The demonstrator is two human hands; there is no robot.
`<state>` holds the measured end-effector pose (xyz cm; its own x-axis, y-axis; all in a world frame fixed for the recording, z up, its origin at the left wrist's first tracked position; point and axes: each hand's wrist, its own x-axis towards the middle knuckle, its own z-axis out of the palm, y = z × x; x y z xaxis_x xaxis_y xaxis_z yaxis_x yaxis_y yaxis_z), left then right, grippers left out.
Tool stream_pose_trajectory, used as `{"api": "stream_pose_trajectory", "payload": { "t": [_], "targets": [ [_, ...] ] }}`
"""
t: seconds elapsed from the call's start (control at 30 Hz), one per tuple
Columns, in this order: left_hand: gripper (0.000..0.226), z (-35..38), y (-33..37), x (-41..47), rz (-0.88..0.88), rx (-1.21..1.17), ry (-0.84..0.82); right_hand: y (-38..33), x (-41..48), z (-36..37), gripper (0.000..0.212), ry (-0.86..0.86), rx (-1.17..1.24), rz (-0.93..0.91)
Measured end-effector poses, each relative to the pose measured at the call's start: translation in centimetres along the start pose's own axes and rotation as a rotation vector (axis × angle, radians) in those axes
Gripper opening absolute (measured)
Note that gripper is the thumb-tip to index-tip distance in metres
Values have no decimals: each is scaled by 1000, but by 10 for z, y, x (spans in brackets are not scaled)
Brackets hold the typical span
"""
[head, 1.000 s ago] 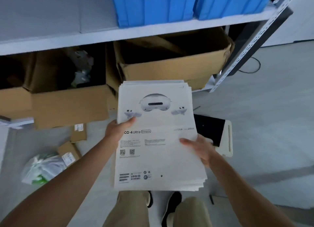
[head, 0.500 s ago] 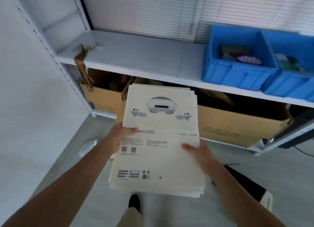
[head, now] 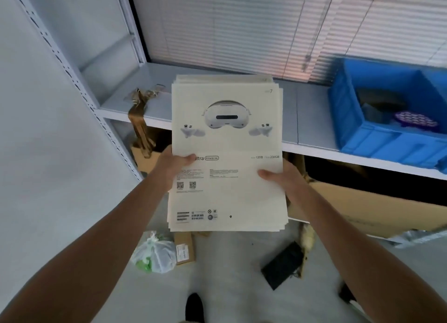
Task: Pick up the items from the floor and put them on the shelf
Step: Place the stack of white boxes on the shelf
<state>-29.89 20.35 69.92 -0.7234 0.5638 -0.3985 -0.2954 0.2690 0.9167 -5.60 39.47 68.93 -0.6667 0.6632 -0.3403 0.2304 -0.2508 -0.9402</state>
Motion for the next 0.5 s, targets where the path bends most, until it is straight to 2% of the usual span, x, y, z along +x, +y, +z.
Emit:
{"api": "stream_pose_trajectory", "payload": {
  "t": [0.17,0.37,0.5],
  "targets": [
    [65,13,54,94,113,12,-20,-41,82,2,49,190,-105,-36],
    [49,66,110,183,272,40,-14,-92,188,-27,53,363,-139,-106],
    [45,99,148,236,399,91,46,-122,256,-51,48,390,-157,-163]
  ]
}}
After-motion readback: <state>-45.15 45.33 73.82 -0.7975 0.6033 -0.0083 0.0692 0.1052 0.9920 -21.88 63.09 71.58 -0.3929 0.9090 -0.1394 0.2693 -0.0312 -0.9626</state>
